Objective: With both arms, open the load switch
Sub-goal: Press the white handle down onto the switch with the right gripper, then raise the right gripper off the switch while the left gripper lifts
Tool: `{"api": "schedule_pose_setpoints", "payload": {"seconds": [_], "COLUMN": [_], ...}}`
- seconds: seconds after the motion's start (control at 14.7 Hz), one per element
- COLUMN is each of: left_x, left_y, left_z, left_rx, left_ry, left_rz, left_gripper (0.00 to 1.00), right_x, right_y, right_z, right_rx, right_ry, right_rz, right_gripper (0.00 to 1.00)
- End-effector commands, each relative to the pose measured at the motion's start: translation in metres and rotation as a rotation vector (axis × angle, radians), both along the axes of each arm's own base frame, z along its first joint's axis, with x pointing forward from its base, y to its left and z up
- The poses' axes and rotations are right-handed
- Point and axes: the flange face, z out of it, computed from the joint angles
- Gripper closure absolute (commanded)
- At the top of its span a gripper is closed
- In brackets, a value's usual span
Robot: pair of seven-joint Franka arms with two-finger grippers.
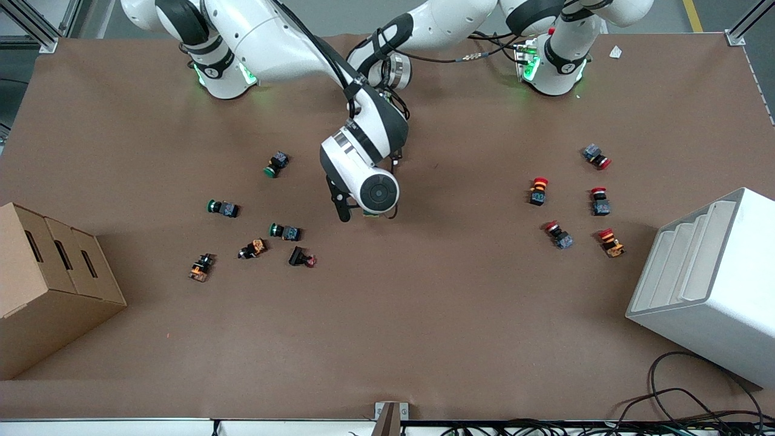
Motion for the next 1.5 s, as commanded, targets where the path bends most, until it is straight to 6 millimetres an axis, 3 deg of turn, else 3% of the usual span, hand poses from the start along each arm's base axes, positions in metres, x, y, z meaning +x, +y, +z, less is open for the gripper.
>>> {"api": "schedule_pose_setpoints", "payload": {"seconds": [0.0,0.34,0.48,0.68,0.75,0.88,1.02,1.22,1.43], "left_x": [-0.016,-0.016,-0.017,-0.014,-0.014,-0.009,-0.003,0.006,0.035], "left_y": [0.007,0.008,0.008,0.008,0.007,0.003,-0.007,-0.020,-0.036], "left_z": [-0.025,-0.026,-0.025,-0.022,-0.018,-0.006,0.017,0.068,0.126], "left_rx": [0.001,0.002,0.002,0.011,0.017,0.009,-0.006,-0.014,-0.087], "left_ry": [0.042,0.042,0.042,0.038,0.034,0.027,0.045,0.097,0.159], "left_rz": [-0.002,-0.002,-0.002,0.005,-0.001,0.005,0.062,0.134,0.209], "left_gripper": [0.01,0.01,0.01,0.01,0.01,0.01,0.01,0.01,0.02], "right_x": [-0.020,-0.045,-0.043,-0.019,-0.006,0.028,0.056,0.108,0.143], "right_y": [0.001,0.001,-0.002,-0.019,-0.027,-0.056,-0.095,-0.177,-0.248], "right_z": [-0.018,-0.045,-0.048,-0.031,-0.011,0.029,0.067,0.125,0.156], "right_rx": [-0.024,-0.065,-0.063,-0.012,0.020,0.083,0.149,0.310,0.361], "right_ry": [0.043,0.080,0.080,0.076,0.064,0.070,0.103,0.025,-0.070], "right_rz": [0.006,0.032,0.028,0.051,0.054,0.078,0.150,0.309,0.505], "right_gripper": [0.00,0.00,0.00,0.00,0.00,0.00,0.00,0.00,0.00]}}
